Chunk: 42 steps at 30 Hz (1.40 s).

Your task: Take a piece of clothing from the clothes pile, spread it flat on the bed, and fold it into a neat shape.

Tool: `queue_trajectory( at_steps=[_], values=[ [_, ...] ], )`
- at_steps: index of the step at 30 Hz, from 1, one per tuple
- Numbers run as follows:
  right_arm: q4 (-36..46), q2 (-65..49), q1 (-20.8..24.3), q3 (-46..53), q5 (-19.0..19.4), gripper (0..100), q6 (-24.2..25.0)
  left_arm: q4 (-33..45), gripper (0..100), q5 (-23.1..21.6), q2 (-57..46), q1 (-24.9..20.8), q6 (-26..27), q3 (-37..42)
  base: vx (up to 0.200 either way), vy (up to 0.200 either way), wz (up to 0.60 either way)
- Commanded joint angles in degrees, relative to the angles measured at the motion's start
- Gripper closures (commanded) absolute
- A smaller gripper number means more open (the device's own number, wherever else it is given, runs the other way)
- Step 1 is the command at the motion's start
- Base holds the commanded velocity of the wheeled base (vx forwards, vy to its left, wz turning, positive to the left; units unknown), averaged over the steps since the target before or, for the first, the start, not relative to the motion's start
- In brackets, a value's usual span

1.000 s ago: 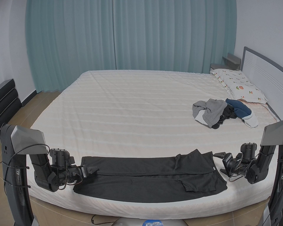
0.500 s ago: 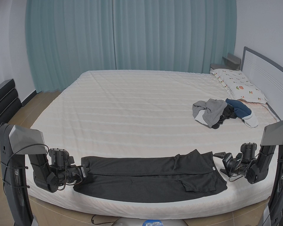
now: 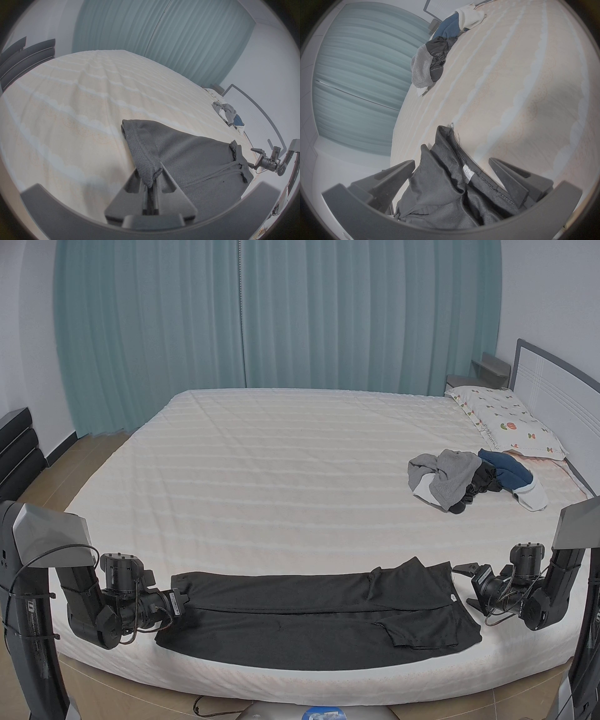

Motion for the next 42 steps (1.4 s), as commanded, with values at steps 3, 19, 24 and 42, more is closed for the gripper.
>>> queue_trajectory(
  at_steps=[3, 19, 24, 42],
  values=[
    [-0.02, 0.08, -0.04, -0.09, 0.04, 0, -0.05, -0.04, 100, 0.03, 0.08, -0.01, 0.01, -0.4, -0.133, 0.0, 0.0],
    [-0.02, 0.17, -0.04, -0.09, 0.04, 0, -0.05, -0.04, 100, 0.29, -2.73, -1.59, -6.23, -2.07, 0.0, -0.075, 0.0],
    [-0.02, 0.08, -0.04, -0.09, 0.04, 0, -0.05, 0.05, 100, 1.0, -5.37, -3.0, -8.52, -1.81, 0.0, -0.2, 0.0],
    [-0.02, 0.17, 0.05, 0.0, 0.04, 0, -0.05, 18.24, 100, 12.68, -15.3, -13.81, -10.1, -11.21, 0.0, -0.2, 0.0]
  ],
)
